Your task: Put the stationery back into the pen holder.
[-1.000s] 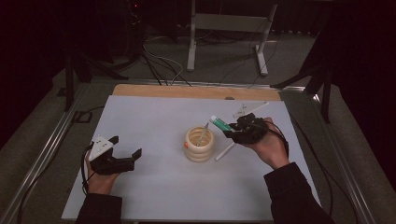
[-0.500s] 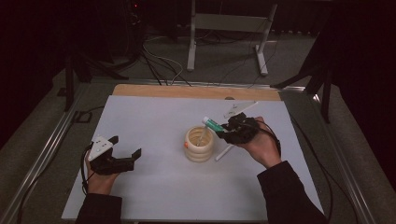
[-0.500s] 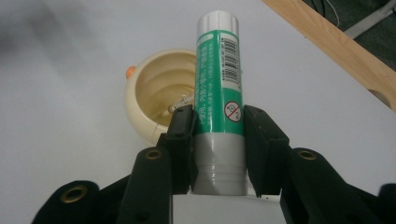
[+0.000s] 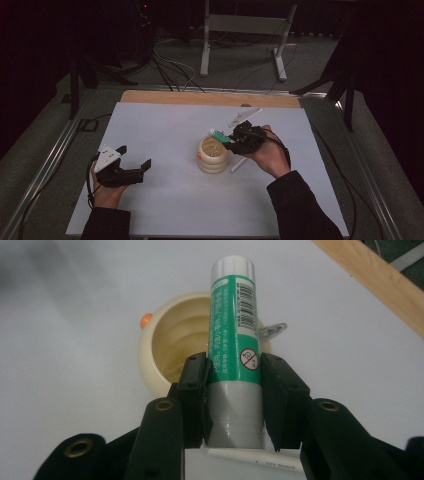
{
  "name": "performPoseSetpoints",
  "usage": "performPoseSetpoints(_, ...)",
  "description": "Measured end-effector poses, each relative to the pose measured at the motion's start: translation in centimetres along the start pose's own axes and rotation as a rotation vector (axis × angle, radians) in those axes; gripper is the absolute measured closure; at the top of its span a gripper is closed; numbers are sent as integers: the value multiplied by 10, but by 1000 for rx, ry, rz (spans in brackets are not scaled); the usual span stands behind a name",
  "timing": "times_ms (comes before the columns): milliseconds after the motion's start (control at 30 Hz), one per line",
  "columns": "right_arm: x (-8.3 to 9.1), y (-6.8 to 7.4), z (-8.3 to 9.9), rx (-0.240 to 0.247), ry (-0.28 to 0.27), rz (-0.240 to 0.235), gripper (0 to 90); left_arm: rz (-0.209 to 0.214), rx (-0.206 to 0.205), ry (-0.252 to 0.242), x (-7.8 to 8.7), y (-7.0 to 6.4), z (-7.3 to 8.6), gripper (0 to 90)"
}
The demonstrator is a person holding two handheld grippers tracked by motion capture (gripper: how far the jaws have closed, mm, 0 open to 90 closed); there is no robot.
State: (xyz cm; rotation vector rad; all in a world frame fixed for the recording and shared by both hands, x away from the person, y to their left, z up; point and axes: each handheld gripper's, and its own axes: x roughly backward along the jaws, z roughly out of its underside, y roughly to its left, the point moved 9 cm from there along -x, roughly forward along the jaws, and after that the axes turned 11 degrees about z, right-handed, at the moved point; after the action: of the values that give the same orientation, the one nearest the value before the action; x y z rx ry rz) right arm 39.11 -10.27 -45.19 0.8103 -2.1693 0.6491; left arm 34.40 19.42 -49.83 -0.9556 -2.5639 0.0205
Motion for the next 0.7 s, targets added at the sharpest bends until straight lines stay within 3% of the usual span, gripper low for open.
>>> performPoseSetpoints(300,-16,6,1,12,34,-10,654,0,-1,0,1,0,0,2)
performPoseSetpoints(700,-22,10,2,32,58,-7,651,1,1,-1,1,0,0,2)
